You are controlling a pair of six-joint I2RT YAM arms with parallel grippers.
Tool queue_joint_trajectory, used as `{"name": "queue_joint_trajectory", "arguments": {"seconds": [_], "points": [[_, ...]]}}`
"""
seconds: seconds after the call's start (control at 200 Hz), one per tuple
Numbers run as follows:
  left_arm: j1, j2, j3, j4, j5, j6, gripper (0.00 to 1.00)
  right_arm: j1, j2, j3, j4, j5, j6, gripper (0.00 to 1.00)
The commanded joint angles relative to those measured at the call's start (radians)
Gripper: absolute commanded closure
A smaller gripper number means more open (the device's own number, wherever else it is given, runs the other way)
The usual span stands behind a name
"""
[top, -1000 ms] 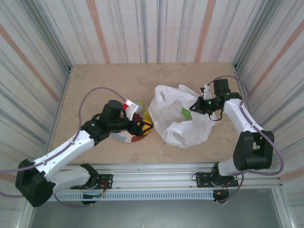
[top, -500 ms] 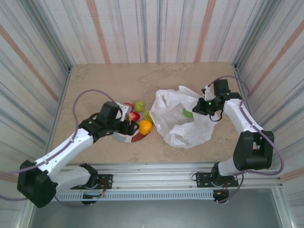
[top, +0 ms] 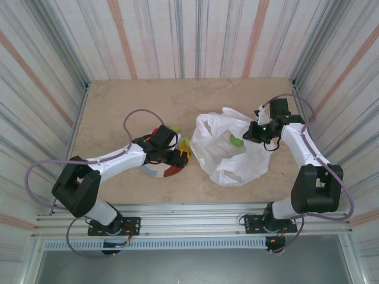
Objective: Place the fruits into the plastic bag
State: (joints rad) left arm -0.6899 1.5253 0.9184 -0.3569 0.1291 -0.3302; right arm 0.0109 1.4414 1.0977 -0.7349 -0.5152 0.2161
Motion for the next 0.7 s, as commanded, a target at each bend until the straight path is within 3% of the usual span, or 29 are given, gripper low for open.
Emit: {"name": "queue_joint_trajectory", "arguments": {"seconds": [0.0, 0.22, 0.691], "points": [[-0.008, 0.035, 0.024, 0.044, 0.024, -0.027, 0.02, -0.008, -0.013, 0.011, -0.021, 0.015, -0.028, 1.00], [-0.007, 0.102, 0.055, 0.072, 0.027, -0.037, 0.04, -0.011, -0.004, 0.007, -0.020, 0.015, -0.029, 1.00], [-0.005, 0.033, -0.009, 0.072, -0.001, -0.053, 0.25, -0.010, 0.003, 0.009, -0.014, 0.003, -0.027, 1.00]]}}
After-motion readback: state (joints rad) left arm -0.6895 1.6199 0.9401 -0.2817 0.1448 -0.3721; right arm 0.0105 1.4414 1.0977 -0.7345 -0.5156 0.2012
